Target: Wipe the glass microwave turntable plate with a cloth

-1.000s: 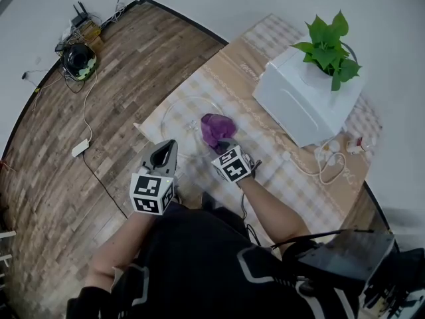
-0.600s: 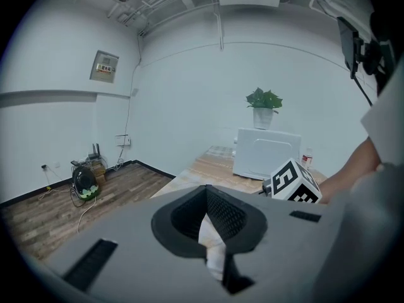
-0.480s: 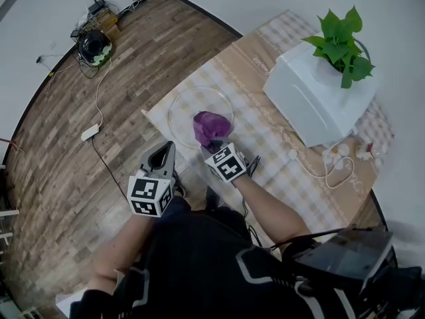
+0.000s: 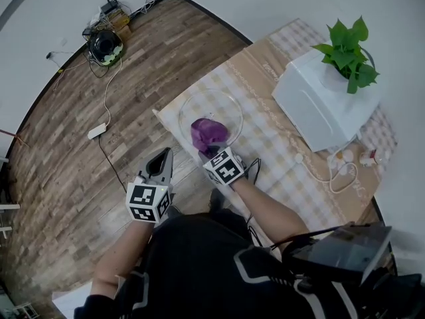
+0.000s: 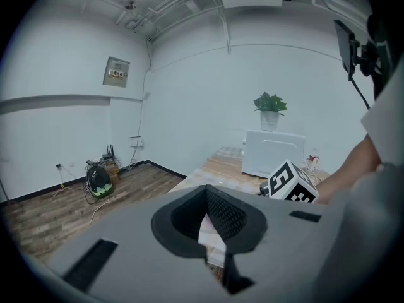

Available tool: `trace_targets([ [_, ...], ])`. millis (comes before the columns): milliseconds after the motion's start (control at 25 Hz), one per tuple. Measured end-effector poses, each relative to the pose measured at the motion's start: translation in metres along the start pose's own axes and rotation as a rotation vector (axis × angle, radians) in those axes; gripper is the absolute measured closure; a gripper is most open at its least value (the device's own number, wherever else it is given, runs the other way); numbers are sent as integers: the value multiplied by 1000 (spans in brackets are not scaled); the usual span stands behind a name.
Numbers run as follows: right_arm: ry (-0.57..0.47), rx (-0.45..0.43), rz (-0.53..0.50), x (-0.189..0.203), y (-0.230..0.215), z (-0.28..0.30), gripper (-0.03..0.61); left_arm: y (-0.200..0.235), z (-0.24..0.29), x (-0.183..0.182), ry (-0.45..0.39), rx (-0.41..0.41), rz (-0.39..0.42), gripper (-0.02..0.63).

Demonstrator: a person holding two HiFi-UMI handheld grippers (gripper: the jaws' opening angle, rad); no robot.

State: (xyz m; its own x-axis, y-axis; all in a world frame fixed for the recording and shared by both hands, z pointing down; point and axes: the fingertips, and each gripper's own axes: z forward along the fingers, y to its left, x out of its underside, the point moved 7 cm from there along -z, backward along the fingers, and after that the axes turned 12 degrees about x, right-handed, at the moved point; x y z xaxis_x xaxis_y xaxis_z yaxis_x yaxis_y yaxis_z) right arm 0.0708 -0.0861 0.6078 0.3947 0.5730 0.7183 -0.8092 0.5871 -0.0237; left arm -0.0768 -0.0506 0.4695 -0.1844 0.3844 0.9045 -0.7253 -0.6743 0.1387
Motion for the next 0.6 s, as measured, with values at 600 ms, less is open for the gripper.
trace_targets([
  [600, -148, 137, 207, -61, 16, -50, 502, 33, -75, -20, -120, 44, 30, 607],
])
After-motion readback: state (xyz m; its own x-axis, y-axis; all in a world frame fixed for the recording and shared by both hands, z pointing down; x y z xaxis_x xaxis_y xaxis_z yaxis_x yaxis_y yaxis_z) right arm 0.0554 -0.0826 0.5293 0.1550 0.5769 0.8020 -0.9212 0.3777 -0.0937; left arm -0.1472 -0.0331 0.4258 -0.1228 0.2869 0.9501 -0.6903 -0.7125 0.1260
